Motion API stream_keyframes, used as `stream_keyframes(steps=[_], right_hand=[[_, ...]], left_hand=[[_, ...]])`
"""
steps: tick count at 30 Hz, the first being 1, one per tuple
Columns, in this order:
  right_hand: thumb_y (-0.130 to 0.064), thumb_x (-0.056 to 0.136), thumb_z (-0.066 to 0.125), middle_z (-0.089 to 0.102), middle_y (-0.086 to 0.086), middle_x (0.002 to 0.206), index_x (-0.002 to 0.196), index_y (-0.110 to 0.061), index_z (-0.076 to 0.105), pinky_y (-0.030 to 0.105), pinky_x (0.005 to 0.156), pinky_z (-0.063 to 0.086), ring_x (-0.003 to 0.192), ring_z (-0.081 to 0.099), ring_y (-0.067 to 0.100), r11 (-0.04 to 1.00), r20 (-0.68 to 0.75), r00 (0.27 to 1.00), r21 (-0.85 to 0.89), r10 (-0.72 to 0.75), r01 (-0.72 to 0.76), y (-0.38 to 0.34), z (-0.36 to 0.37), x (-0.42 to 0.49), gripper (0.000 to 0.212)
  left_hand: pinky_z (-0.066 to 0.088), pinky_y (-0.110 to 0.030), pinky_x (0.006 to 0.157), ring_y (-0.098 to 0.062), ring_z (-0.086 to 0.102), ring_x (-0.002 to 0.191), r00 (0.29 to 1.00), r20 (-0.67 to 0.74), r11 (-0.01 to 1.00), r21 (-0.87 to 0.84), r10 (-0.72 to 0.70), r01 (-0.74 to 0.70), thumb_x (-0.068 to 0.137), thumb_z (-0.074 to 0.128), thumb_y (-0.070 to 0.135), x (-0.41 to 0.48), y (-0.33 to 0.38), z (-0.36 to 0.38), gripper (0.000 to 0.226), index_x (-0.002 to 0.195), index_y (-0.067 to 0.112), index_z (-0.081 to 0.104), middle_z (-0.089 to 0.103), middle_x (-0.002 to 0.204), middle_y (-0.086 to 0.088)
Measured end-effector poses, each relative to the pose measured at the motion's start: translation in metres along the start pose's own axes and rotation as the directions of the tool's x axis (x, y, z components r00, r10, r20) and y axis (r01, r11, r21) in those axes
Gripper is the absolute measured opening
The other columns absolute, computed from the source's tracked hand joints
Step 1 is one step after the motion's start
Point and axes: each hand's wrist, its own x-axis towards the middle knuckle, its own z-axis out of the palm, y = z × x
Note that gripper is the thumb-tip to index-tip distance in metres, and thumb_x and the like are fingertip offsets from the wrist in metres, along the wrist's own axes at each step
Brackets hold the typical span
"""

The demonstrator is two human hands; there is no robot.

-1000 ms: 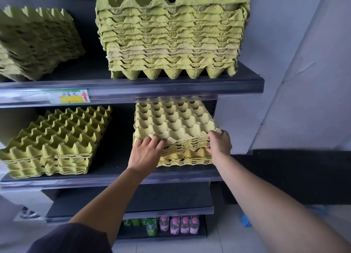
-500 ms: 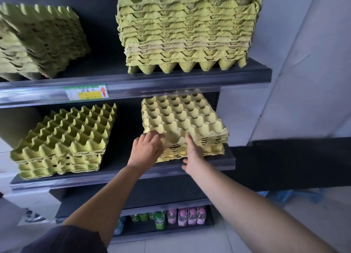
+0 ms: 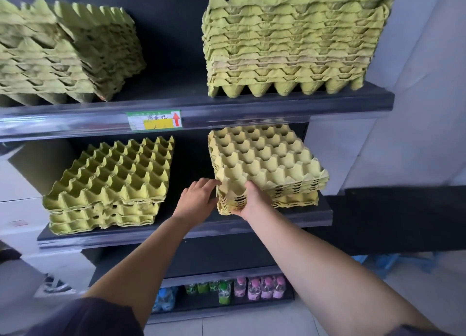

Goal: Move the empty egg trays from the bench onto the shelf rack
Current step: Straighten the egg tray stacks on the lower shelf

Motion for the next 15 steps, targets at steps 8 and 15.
stream_keyframes(steps=[8, 15], right_hand=[[-0.014, 0.083, 0.054, 0.051, 0.017, 0.120, 0.121, -0.009, 0.047, 0.050, 0.059, 0.049, 0.102, 0.051, 0.038, 0.994, 0.010, 0.994, -0.019, -0.105, 0.105, -0.012, -0.022, -0.005, 0.039], [-0.014, 0.077, 0.055, 0.050, 0.017, 0.113, 0.107, -0.008, 0.050, 0.060, 0.086, 0.047, 0.104, 0.050, 0.038, 0.975, 0.011, 0.986, -0.149, -0.165, 0.165, -0.034, -0.052, -0.011, 0.031]], left_hand=[[0.019, -0.036, 0.113, -0.019, 0.011, 0.143, 0.995, -0.039, 0.985, 0.145, 0.095, -0.089, 0.091, 0.048, 0.013, 0.019, 0.007, -0.003, 0.069, 0.148, 0.028, 0.013, 0.019, 0.153, 0.001], [0.002, -0.036, 0.116, -0.021, 0.005, 0.144, 0.975, 0.005, 0.916, 0.341, 0.222, -0.210, 0.088, 0.052, 0.014, 0.030, 0.030, 0.000, 0.077, 0.148, 0.029, 0.007, 0.019, 0.153, 0.002]])
